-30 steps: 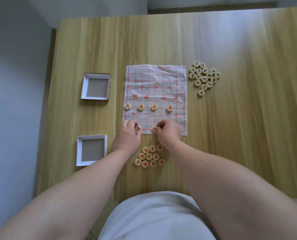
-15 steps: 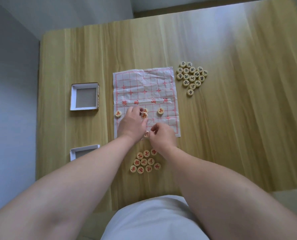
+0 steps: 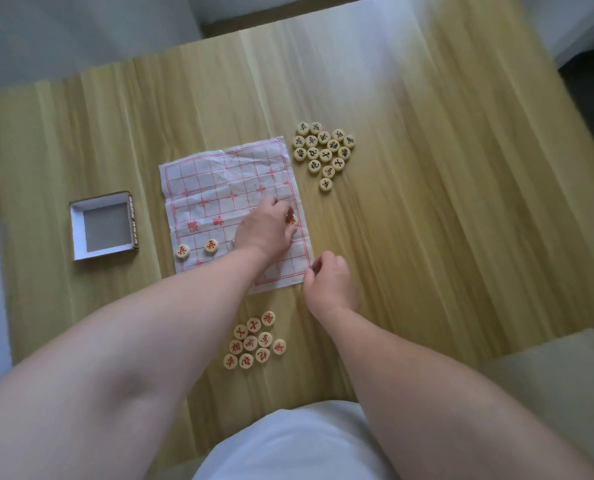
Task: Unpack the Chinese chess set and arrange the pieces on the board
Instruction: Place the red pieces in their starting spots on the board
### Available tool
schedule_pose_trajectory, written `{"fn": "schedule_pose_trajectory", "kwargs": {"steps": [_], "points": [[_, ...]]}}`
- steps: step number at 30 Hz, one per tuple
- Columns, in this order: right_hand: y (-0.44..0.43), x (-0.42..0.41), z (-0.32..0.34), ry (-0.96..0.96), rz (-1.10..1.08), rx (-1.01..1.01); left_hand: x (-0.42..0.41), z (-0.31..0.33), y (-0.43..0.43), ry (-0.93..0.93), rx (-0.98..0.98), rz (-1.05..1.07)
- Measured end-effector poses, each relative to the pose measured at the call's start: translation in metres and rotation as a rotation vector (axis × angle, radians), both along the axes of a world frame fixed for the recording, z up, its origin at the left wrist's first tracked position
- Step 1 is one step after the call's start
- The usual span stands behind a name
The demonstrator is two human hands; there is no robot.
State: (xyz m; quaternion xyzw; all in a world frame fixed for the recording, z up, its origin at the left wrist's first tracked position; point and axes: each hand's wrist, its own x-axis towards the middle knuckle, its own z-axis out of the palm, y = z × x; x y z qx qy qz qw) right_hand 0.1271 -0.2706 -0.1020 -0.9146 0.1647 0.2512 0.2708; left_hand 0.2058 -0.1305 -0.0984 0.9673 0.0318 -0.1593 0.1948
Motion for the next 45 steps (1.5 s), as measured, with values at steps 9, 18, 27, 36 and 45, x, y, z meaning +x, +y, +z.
{"fn": "schedule_pose_trajectory", "kwargs": {"steps": [9, 18, 27, 36, 45], "points": [[0.001, 0.005, 0.0, 0.006, -0.046, 0.036, 0.01, -0.011, -0.013, 0.022, 0.017, -0.057], [0.001, 0.004, -0.001, 0.007, -0.071, 0.068, 0.006, -0.016, -0.013, 0.005, 0.013, -0.049], [-0.003, 0.005, -0.003, 0.013, -0.064, 0.09, -0.002, -0.007, -0.009, -0.028, -0.017, -0.012], [-0.001, -0.002, 0.006, 0.008, -0.081, 0.033, -0.057, 0.016, 0.044, -0.071, 0.06, 0.167], [0.01, -0.061, 0.014, 0.039, 0.051, 0.003, -0.164, 0.01, 0.076, 0.049, 0.016, 0.331]]}}
